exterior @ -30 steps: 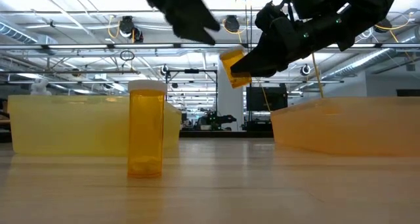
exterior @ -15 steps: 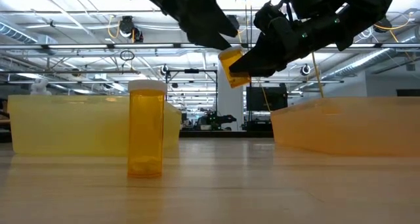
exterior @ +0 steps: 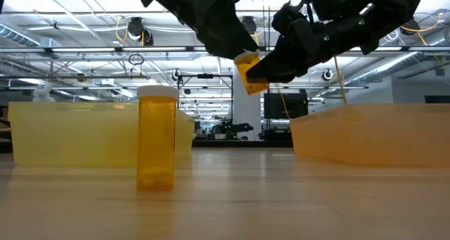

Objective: Pick and place medicine bottles into bin by pill shape (circle, oval)
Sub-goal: Put the large orange pill bottle into the yellow bin

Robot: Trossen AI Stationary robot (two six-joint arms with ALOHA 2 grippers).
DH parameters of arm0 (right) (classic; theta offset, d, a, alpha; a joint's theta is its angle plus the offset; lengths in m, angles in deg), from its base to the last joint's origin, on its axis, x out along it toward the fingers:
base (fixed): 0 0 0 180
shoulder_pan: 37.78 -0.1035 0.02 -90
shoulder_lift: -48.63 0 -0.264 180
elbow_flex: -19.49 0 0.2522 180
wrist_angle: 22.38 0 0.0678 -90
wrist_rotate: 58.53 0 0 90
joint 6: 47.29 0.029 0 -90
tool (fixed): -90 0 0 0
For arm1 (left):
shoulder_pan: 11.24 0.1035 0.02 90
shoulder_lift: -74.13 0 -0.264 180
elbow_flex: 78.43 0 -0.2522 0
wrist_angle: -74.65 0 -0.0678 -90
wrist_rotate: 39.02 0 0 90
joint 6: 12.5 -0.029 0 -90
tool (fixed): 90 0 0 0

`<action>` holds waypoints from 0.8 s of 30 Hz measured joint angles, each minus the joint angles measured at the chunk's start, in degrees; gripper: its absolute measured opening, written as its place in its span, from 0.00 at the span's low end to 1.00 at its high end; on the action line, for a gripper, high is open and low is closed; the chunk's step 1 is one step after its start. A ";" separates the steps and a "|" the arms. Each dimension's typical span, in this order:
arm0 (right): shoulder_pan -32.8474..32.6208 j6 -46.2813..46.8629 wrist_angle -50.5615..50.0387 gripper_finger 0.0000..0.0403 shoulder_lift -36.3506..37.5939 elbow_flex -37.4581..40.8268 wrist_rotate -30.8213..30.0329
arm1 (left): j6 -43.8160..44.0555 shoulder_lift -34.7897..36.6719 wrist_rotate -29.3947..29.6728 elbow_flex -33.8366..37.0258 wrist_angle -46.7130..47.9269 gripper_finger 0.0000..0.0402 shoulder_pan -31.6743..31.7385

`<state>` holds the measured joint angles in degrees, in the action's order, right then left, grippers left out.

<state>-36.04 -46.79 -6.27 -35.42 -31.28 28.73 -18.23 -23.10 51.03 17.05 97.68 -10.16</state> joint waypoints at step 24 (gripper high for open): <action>-0.90 -1.39 1.68 0.48 -0.02 0.02 1.51 | -1.65 0.22 0.02 -0.09 1.25 0.67 -0.04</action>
<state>-36.94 -48.18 -4.59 -35.44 -31.26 30.24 -19.88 -22.88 51.05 16.96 98.94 -10.20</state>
